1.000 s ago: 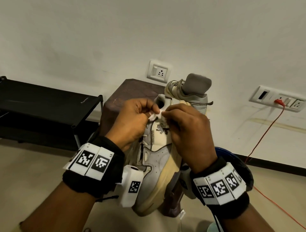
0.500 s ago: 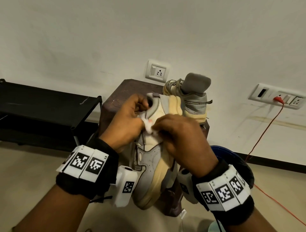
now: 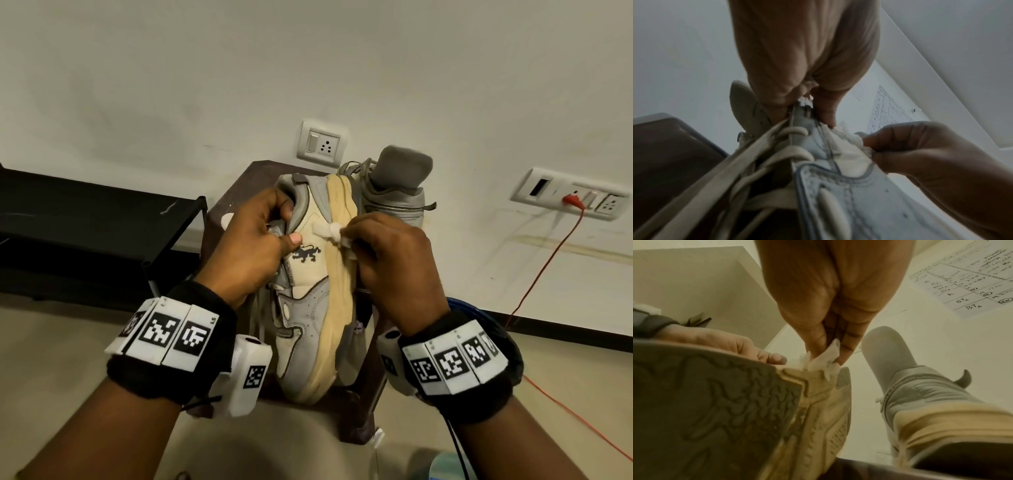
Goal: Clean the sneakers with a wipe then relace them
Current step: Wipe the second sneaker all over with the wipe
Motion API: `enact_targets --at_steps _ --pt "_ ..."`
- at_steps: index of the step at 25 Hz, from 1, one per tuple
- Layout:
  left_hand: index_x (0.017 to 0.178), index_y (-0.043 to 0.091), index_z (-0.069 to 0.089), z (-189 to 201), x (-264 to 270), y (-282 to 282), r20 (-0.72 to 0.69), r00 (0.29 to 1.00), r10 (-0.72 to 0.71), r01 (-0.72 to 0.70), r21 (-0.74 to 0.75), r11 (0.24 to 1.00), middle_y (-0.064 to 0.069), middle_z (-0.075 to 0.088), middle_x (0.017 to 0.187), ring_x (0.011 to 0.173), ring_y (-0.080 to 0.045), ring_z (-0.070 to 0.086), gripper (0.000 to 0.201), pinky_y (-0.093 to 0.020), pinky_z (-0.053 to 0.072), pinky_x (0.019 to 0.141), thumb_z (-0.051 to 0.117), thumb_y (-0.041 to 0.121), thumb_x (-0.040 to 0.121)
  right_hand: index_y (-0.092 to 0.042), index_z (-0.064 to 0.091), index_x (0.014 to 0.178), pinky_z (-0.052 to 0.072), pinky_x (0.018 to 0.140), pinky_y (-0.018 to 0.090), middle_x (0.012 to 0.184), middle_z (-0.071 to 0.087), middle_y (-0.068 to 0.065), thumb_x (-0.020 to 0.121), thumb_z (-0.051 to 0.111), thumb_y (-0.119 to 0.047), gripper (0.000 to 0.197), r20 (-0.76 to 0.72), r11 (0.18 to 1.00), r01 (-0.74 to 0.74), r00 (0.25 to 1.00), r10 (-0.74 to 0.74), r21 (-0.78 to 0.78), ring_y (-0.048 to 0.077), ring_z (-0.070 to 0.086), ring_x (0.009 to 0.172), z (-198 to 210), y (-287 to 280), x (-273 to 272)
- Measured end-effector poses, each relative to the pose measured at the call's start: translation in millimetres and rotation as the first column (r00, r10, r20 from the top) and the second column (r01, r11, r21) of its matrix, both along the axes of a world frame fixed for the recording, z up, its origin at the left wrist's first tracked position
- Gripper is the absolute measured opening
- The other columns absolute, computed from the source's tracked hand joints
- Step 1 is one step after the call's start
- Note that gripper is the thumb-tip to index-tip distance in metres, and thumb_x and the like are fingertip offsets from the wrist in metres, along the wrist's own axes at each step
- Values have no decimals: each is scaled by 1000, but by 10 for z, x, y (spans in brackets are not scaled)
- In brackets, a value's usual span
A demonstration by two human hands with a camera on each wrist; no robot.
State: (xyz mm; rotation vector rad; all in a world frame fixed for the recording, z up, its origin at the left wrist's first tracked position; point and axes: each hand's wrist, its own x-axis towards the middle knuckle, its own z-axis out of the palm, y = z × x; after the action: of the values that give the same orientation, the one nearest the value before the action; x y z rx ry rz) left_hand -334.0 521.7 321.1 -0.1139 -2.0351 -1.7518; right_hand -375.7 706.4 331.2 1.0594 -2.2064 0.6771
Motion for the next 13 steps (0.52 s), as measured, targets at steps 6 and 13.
enact_targets --at_steps 6,13 --pt "76 20 45 -8 -114 -30 -75 995 66 -54 152 987 3 59 86 85 -10 62 33 -31 54 73 55 -11 84 -12 75 93 56 72 23 88 72 0 75 75 -2 20 158 970 -153 980 123 190 10 66 78 104 85 119" --pt "108 33 52 -83 -318 -46 -173 943 285 -288 8 957 15 66 106 103 -4 64 44 -34 55 87 76 15 76 -9 74 89 55 66 38 85 70 4 77 70 -4 14 25 1000 10 1000 -10 0 19 65 76 -56 -34 29"
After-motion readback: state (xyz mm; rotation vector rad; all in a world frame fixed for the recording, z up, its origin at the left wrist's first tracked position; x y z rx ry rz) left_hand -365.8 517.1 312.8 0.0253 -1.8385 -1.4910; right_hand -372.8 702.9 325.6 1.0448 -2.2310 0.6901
